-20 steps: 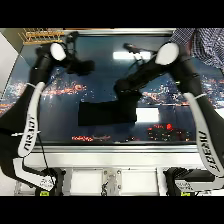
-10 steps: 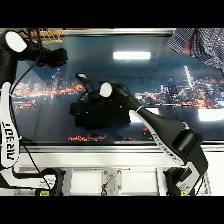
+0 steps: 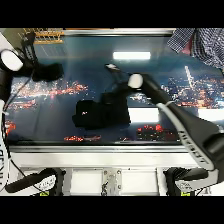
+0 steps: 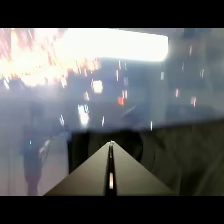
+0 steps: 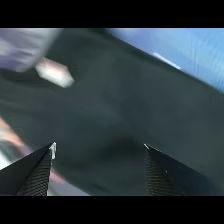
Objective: Fold the clothes and pants, and hang the long-sleeved shirts on hangers.
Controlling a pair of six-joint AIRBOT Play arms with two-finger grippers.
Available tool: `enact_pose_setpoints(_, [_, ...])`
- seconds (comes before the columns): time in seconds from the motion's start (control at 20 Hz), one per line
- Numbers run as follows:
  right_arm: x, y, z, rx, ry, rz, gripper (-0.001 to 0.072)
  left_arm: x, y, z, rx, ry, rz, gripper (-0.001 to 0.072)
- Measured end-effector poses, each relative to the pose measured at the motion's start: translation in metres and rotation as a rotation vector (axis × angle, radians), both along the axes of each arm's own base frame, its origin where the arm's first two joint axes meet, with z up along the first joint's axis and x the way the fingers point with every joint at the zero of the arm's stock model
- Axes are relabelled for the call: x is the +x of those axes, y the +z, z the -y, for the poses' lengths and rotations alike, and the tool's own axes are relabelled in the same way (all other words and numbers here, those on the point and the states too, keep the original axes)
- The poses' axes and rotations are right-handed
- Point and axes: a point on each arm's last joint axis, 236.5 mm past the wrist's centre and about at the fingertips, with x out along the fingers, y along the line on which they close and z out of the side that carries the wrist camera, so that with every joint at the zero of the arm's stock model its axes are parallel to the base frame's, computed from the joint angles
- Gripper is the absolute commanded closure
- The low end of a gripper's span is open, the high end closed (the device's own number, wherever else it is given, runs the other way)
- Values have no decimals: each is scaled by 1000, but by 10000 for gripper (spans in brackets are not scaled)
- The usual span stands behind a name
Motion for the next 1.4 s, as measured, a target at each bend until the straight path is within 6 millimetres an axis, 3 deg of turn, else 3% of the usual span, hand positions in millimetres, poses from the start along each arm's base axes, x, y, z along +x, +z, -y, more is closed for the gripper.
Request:
enact_pose_setpoints(0.15, [-6, -45, 90, -67, -155, -138, 98, -27, -35, 18, 2, -37, -55, 702])
enact_pose_setpoints(0.2, [-11, -60, 110, -61, -201, -192, 98, -35, -44, 26, 3, -54, -68, 702])
enact_pose_setpoints(0.3, [-19, -81, 125, -6, -260, -275, 99, -47, -59, 40, 6, -86, -82, 702])
enact_pose_setpoints(0.45, [-22, -99, 112, 120, -299, -352, 103, -61, -71, 60, 7, -136, -98, 702])
enact_pose_setpoints(0.5, [-21, -103, 103, 162, -305, -369, 156, -63, -73, 66, 7, -148, -95, 702])
enact_pose_setpoints(0.6, [-20, -108, 81, 236, -309, -390, 377, -67, -75, 76, 7, -172, -91, 702])
enact_pose_setpoints(0.7, [-19, -109, 58, 286, -292, -388, 705, -67, -74, 82, 5, -184, -79, 702])
enact_pose_setpoints(0.85, [-9, -95, 40, 330, -249, -337, 701, -67, -74, 85, -1, -182, -75, 702])
enact_pose_setpoints(0.95, [13, -74, 58, 307, -257, -254, 701, -67, -75, 85, -3, -176, -76, 702])
enact_pose_setpoints(1.05, [37, -55, 106, 211, -323, -172, 702, -67, -75, 85, -5, -173, -77, 702])
enact_pose_setpoints(1.2, [63, -30, 223, 19, -522, -59, 702, -67, -75, 85, -5, -173, -76, 702])
enact_pose_setpoints(1.3, [61, -17, 318, -94, -710, -27, 701, -67, -75, 85, -5, -173, -76, 701])
enact_pose_setpoints(1.4, [44, -7, 406, -157, -917, -26, 702, -67, -75, 85, -7, -171, -78, 702])
